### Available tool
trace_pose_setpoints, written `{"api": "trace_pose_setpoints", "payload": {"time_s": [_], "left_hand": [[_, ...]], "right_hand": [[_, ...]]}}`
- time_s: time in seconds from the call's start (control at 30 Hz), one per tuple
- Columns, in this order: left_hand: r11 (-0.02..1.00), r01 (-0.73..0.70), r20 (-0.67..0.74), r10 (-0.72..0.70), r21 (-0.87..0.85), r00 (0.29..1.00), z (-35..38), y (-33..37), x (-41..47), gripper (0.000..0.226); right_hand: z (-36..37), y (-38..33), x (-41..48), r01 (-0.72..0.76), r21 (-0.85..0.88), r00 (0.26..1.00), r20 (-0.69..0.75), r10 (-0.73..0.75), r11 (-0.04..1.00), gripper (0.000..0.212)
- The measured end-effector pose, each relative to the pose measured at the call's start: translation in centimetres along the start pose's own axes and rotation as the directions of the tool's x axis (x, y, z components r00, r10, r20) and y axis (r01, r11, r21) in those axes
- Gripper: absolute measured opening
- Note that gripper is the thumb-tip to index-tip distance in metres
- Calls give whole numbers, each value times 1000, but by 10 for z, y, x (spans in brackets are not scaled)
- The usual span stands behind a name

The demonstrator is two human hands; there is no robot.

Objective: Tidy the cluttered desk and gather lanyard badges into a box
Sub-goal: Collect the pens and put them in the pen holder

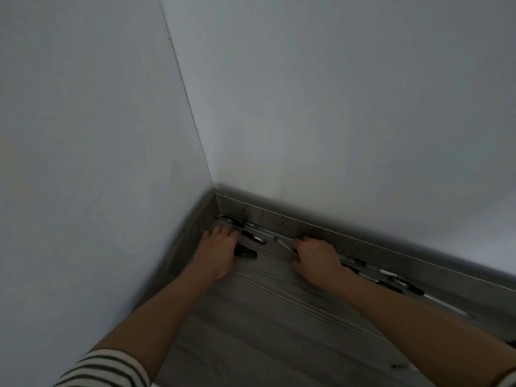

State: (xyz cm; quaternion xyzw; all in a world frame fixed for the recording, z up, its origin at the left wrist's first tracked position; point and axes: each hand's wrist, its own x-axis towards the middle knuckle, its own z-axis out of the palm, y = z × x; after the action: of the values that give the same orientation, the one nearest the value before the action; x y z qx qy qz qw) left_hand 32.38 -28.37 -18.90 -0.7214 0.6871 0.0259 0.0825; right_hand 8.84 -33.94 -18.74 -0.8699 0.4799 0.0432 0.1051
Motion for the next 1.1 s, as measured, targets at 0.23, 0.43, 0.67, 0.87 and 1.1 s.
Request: {"api": "trace_pose_setpoints", "payload": {"time_s": [0.23,0.43,0.67,0.87,1.1], "left_hand": [[993,-55,-55,49,-107,997,8,-3,-24,34],[959,28,-56,-45,-282,997,22,-17,-60,43],[888,173,-80,-227,-427,971,22,-22,-67,28],[821,297,20,-329,-487,944,19,-23,-51,33],[884,159,-87,-218,-440,972,2,-13,-12,23]], "right_hand": [[-9,-10,6,79,182,993,-104,-61,980,23],[-19,-48,47,199,176,976,-127,-178,964,26],[-5,-73,68,183,112,983,10,-186,977,30],[-1,-38,42,89,90,988,115,-99,992,40],[-10,6,0,41,142,986,-165,-17,989,22]]}}
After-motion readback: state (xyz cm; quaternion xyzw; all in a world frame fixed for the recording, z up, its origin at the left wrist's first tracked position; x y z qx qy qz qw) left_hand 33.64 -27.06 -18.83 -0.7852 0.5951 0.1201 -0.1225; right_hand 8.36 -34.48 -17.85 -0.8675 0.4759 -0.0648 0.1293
